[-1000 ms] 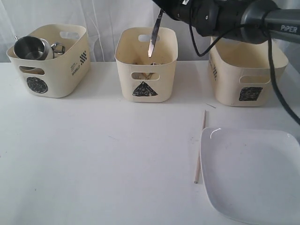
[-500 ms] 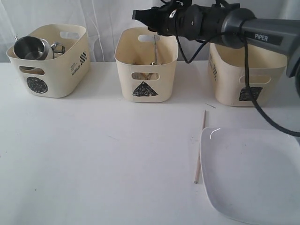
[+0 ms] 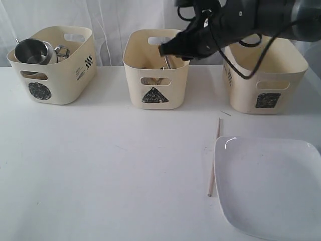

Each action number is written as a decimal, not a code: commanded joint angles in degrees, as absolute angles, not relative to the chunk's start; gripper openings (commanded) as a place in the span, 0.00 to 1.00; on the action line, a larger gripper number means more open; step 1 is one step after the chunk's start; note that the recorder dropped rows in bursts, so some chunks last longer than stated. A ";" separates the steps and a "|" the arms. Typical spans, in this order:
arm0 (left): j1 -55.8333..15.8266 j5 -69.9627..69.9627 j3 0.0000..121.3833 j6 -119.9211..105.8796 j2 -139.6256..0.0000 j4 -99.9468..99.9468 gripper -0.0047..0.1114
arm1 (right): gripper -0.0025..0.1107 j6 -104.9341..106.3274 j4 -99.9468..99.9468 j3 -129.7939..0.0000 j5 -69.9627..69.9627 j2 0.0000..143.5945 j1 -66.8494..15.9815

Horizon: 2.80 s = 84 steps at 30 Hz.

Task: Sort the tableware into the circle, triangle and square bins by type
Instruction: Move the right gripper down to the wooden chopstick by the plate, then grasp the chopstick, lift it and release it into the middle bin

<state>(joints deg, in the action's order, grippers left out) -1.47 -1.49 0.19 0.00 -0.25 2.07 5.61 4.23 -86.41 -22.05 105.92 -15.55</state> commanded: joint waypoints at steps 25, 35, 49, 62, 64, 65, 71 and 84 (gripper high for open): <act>-1.31 -1.60 0.00 0.00 0.00 2.28 0.04 | 0.46 -2.43 -2.74 -60.55 -31.98 95.21 -24.61; -1.31 -1.60 0.00 0.00 0.00 2.28 0.04 | 0.42 -27.03 -11.80 -67.76 -29.98 101.89 -15.78; -1.31 -1.60 0.00 0.00 0.00 2.28 0.04 | 0.42 -39.36 -16.41 -83.10 -42.34 115.32 -14.81; -1.31 -1.60 0.00 0.00 0.00 2.28 0.04 | 0.42 -40.43 -14.21 -90.79 -45.67 125.95 -12.94; -1.31 -1.60 0.00 0.00 0.00 2.28 0.04 | 0.37 -40.43 -12.86 -90.79 -45.30 126.72 -12.94; -1.31 -1.60 0.00 0.00 0.00 2.28 0.04 | 0.31 -40.43 -11.97 -90.79 -45.18 127.40 -12.94; -1.31 -1.60 0.00 0.00 0.00 2.28 0.04 | 0.02 -32.75 -5.49 -90.68 -40.59 127.32 -13.15; -1.31 -1.60 0.00 0.00 0.00 2.28 0.04 | 0.02 -18.16 -0.74 -74.78 -14.97 105.26 -18.31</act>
<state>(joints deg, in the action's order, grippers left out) -1.47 -1.49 0.19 0.00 -0.25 2.07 -19.84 -2.07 -81.21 -24.87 111.83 -18.34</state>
